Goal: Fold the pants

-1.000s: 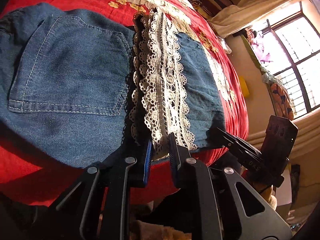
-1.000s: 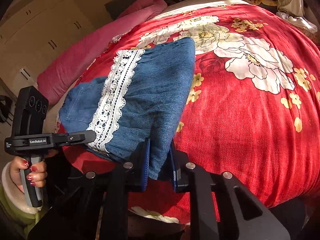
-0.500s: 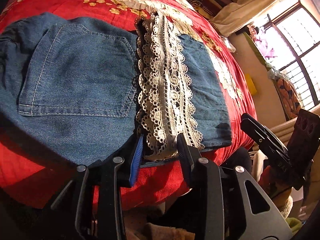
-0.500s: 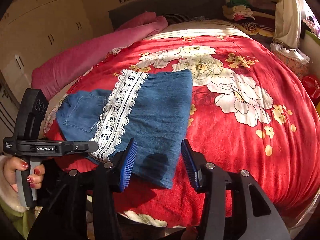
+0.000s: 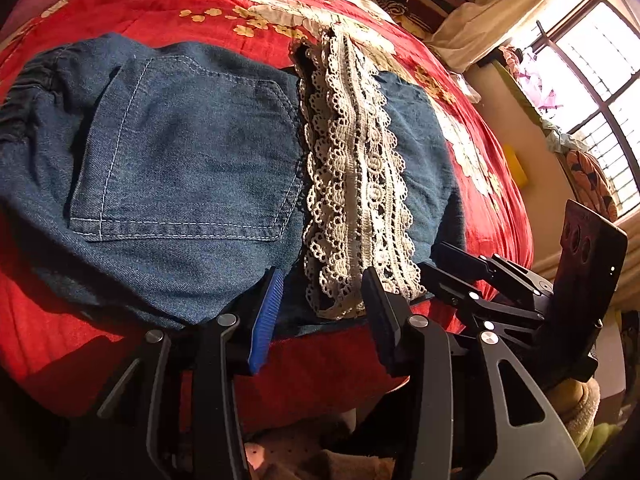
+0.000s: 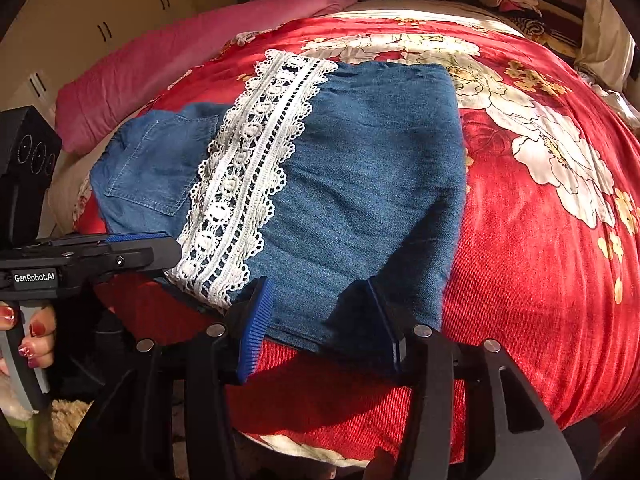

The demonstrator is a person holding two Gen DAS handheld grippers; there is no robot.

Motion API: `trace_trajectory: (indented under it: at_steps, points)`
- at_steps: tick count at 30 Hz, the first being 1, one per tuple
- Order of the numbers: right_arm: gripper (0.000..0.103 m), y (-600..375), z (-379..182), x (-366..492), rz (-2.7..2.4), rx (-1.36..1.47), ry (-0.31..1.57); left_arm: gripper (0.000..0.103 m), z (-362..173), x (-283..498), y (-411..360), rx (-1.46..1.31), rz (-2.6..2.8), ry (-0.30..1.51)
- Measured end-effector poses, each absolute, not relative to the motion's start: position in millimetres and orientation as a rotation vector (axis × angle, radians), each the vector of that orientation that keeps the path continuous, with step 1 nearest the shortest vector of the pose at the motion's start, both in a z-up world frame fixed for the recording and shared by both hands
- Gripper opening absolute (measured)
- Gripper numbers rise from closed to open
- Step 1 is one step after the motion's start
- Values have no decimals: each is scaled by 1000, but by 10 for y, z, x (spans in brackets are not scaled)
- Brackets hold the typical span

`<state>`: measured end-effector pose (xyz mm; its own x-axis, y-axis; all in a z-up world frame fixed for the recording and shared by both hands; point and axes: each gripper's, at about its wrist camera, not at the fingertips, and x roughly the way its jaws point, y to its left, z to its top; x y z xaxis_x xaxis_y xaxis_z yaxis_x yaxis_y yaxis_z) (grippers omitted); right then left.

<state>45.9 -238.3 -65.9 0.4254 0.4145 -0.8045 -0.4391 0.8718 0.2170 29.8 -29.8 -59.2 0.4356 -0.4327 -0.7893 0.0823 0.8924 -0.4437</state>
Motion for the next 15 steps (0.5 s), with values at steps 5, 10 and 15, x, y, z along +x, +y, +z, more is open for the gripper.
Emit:
trace_trajectory:
  at_steps: [5, 10, 15]
  points:
    - [47, -2534, -342, 422, 560, 52, 942, 37, -227, 158, -236, -227, -228, 965]
    - [54, -2400, -29, 433, 581, 16, 882, 47, -46, 85, 10, -203, -119, 905]
    - [62, -2077, 166, 537, 646, -23, 861, 52, -37, 14, 256, -190, -45, 887]
